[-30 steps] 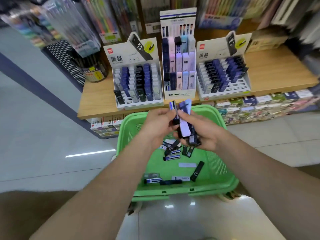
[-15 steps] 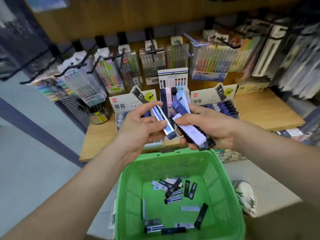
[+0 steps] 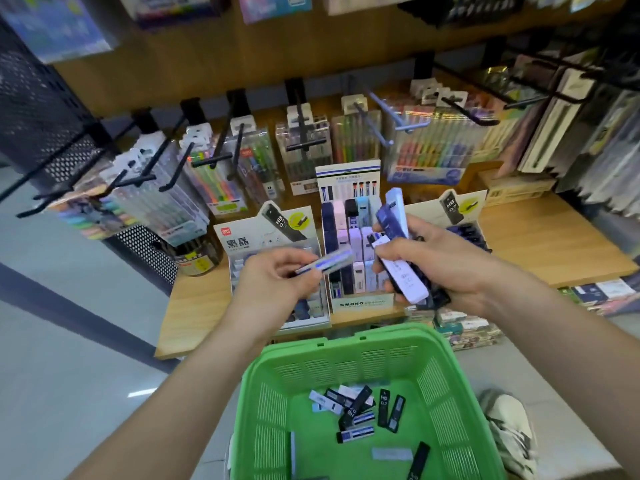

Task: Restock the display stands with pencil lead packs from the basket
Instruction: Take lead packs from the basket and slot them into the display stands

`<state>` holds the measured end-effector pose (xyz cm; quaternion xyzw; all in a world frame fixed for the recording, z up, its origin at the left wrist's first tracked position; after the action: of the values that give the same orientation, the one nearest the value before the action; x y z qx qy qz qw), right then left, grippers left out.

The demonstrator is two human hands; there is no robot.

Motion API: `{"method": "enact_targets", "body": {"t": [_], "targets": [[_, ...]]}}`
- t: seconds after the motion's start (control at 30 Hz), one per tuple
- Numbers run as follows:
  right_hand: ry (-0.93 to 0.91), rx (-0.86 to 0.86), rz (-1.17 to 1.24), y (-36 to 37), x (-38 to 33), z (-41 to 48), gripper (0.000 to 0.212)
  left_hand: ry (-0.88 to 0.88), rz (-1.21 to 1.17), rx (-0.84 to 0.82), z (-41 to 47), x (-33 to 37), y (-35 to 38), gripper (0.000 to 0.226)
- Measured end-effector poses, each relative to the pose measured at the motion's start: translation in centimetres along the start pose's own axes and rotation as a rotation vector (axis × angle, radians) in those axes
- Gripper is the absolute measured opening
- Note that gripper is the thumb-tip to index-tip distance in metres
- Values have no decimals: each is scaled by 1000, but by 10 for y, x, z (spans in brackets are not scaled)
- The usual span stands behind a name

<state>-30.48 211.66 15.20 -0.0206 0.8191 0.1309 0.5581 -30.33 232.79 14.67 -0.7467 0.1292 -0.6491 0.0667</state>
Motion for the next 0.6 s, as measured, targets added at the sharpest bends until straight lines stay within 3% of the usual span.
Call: {"method": "enact_targets", "body": {"t": [0.1, 0.27, 0.43, 0.6], "targets": [[-1, 65, -8, -18, -7, 9, 12, 1, 209, 26, 16, -7, -2, 27], [5, 75, -5, -37, -10, 21, 15, 127, 652, 40, 59, -14, 7, 19], [12, 73, 6, -37, -5, 27, 12, 216, 983, -170, 77, -37, 32, 23], [-1, 86, 34, -34, -8, 28, 10, 312, 1105, -216, 88, -54, 45, 26]]}}
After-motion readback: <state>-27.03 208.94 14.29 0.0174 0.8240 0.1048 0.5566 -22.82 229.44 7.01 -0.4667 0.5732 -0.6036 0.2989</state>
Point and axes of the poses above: each hand's wrist, its own z-axis towards the middle knuckle, its own y-axis out of the palm, x = y × z, the point moved 3 cm from there along z, towards the middle knuckle, and after that the axes turned 3 degrees about -x, right-handed, at the moved point
